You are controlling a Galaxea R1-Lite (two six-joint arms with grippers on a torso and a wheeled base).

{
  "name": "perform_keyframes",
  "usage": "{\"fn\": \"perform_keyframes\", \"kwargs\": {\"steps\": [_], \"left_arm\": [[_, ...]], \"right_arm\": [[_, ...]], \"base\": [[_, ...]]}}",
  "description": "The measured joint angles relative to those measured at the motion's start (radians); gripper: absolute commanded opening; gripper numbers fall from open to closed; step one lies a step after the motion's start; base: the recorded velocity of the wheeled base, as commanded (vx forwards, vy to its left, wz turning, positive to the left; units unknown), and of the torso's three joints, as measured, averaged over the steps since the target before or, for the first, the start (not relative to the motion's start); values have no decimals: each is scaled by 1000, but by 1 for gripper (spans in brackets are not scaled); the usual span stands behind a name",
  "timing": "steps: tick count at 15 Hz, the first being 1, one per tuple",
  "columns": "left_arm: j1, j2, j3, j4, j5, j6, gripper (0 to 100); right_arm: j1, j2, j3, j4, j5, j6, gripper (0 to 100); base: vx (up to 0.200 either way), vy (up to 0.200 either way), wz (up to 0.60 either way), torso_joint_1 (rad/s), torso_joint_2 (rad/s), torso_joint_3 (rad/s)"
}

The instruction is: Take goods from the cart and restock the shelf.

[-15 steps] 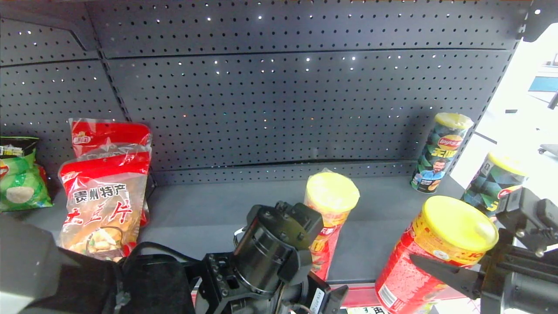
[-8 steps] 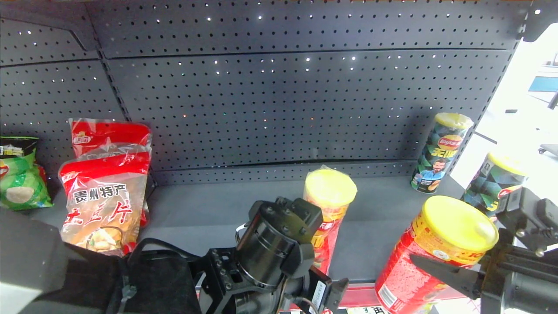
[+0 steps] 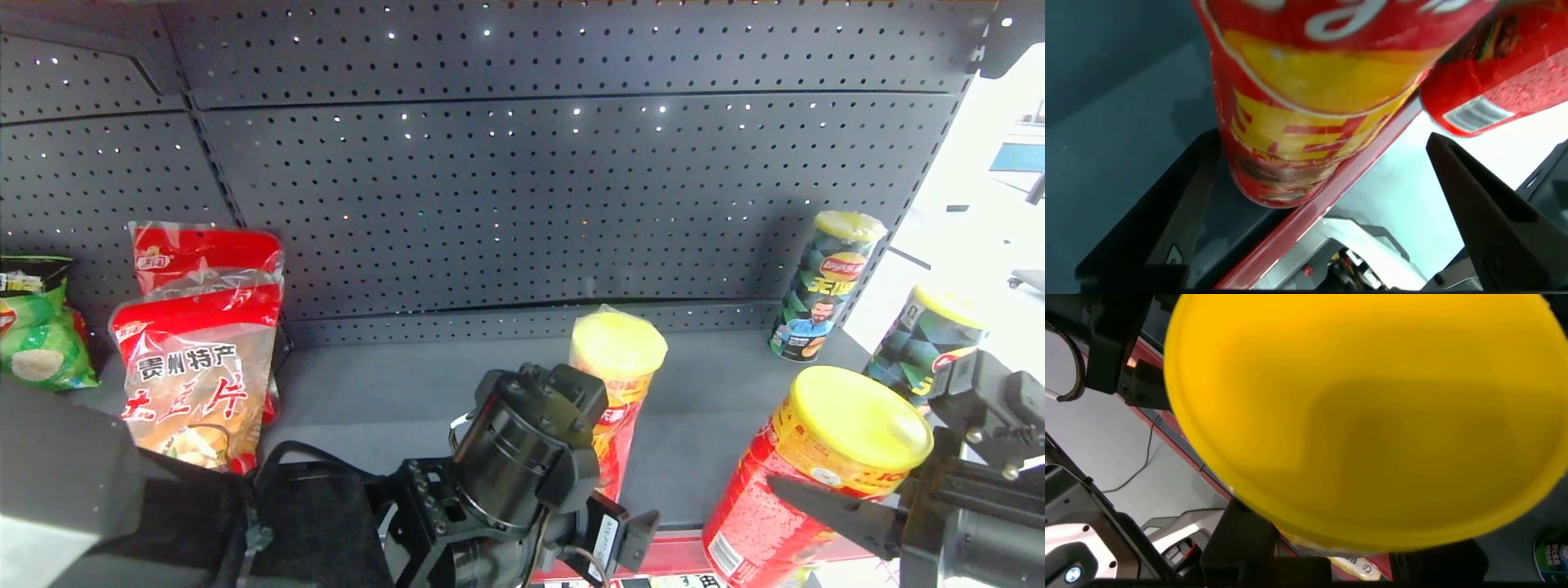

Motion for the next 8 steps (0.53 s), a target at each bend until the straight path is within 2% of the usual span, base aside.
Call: {"fn": "perform_keyframes", "kwargs": {"steps": [3,6,8], "left_arm": [[-9,3,-4,1,3,-5,100],[-27,4,-5,2,14,-34,100],[-34,5,-6,3,19,-37,100]], "right_arm": [[0,0,0,0,0,0,0],[0,0,0,0,0,0,0],[0,1,-1,0,1,0,0]], "base": [[0,0,0,0,0,0],[0,0,0,0,0,0],[0,0,0,0,0,0]]}}
